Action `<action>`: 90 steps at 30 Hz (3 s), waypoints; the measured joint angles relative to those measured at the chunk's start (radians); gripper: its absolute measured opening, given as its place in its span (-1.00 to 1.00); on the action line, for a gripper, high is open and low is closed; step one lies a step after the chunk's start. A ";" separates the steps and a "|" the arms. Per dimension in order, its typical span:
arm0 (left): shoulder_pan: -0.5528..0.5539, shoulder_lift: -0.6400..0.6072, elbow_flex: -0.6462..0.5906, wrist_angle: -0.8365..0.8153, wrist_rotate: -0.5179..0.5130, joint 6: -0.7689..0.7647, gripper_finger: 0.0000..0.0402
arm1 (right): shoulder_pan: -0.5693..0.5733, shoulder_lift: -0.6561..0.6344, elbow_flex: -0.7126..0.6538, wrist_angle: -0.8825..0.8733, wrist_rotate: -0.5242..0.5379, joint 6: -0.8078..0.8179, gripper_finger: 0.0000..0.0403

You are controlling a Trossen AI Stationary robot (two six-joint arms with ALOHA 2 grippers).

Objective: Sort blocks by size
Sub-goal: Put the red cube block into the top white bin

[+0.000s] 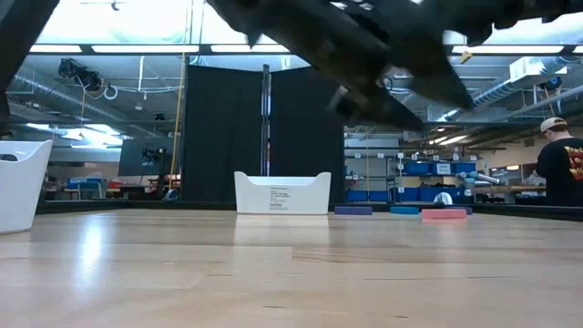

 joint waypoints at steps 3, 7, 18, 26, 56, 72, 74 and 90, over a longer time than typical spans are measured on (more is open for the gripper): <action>-0.011 0.110 0.107 0.004 0.002 0.059 0.70 | 0.026 -0.026 0.000 -0.017 0.008 -0.008 -0.11; -0.019 0.229 0.222 0.013 0.008 0.106 0.73 | 0.054 -0.049 0.000 -0.018 0.015 -0.010 -0.10; -0.038 0.416 0.362 0.053 0.118 0.176 0.86 | 0.090 -0.062 0.000 -0.004 0.017 -0.028 -0.13; -0.053 0.465 0.363 0.172 0.133 0.199 0.97 | 0.089 -0.062 0.000 0.010 0.017 -0.028 -0.10; -0.042 0.697 0.603 0.327 0.118 0.198 0.91 | 0.089 -0.060 -0.001 0.037 0.017 -0.028 -0.15; -0.040 0.654 0.597 0.223 0.095 0.137 -0.30 | 0.089 -0.060 -0.001 0.025 0.017 -0.028 -0.16; -0.037 0.629 0.583 0.187 0.095 0.119 -0.30 | 0.090 -0.060 -0.001 0.022 0.017 -0.028 -0.16; 0.092 -0.024 -0.338 0.553 -0.213 0.055 -0.30 | 0.119 -0.061 -0.001 0.038 0.017 -0.074 -0.18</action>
